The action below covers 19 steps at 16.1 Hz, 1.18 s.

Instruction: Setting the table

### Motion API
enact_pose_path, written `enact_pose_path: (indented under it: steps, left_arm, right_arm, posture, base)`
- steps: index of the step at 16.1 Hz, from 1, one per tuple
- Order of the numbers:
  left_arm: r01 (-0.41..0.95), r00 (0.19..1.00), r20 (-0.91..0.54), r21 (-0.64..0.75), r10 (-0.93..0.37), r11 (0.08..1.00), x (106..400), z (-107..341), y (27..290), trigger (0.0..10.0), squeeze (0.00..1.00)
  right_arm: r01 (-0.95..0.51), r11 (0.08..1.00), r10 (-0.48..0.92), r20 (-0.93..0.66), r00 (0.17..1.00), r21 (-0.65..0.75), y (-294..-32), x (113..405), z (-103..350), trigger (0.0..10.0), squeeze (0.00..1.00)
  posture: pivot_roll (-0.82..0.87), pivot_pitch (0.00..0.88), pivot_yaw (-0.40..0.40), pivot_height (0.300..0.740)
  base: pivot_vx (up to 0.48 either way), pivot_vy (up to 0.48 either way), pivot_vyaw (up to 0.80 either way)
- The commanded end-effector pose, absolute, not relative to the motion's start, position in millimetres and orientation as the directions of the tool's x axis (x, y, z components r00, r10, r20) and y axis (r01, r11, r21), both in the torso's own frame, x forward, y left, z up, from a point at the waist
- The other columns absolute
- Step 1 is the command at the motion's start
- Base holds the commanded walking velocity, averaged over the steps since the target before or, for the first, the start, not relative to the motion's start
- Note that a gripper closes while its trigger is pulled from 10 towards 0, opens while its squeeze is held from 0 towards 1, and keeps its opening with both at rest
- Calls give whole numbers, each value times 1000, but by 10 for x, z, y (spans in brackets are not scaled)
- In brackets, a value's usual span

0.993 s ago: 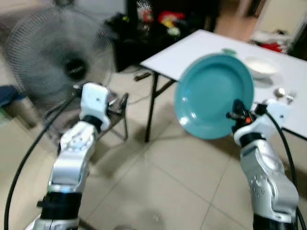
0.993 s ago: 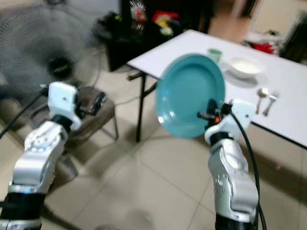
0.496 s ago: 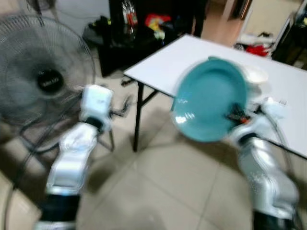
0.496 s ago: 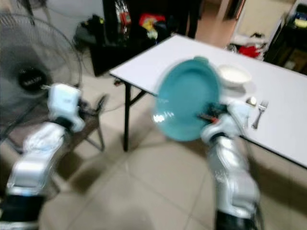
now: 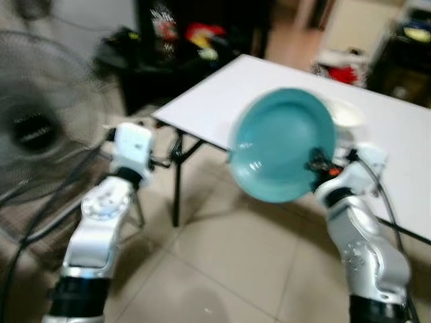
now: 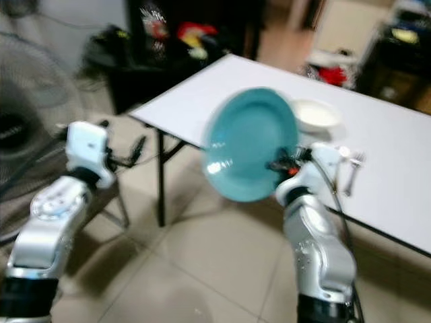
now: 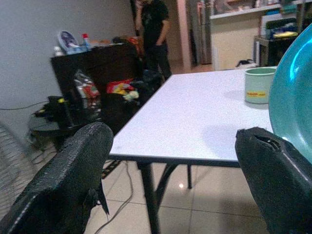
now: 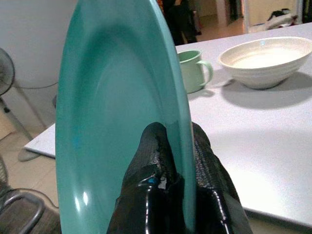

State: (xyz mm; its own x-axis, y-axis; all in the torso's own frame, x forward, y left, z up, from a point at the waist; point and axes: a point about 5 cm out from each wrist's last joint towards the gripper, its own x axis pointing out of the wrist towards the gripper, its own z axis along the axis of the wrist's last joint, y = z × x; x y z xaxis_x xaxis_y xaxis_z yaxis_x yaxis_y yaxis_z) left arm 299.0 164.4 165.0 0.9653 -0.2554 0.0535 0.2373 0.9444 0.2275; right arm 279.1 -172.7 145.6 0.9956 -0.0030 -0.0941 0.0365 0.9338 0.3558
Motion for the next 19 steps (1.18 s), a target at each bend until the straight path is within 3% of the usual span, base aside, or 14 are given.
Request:
enact_pose_path:
  steps: [1, 3, 11, 15, 19]
  left_arm:
    - [285, 950, 66, 223, -306, 932, 2994, 1678, 1503, 10000, 0]
    - [290, 948, 64, 225, -311, 930, 2996, 1673, 1493, 10000, 0]
    - [316, 940, 51, 238, -337, 918, 2976, 1666, 1469, 10000, 0]
    - [476, 872, -11, 257, -490, 841, 2887, 1633, 1404, 10000, 0]
    - [607, 789, -90, 271, -608, 747, 2804, 1604, 1387, 10000, 0]
  right_arm:
    - [68, 935, -50, -59, 997, 348, -1858, 2787, 1548, 10000, 0]
    - [66, 931, -45, -67, 997, 359, -1854, 2780, 1531, 10000, 0]
    - [23, 879, 44, -130, 990, 476, -1746, 2796, 1452, 10000, 0]
    - [77, 807, 99, -262, 960, 586, -1728, 2855, 1308, 10000, 0]
    - [161, 672, 174, -365, 914, 722, -1696, 2945, 1158, 10000, 0]
  posture:
    - [81, 0, -67, 740]
    - [76, 0, -63, 740]
    - [79, 0, -61, 740]
    - [89, 0, -67, 740]
    - [98, 0, -70, 740]
  base:
    - [412, 0, -800]
    - [409, 0, -800]
    - [387, 0, 0]
    - [0, 0, 0]
    - [0, 0, 0]
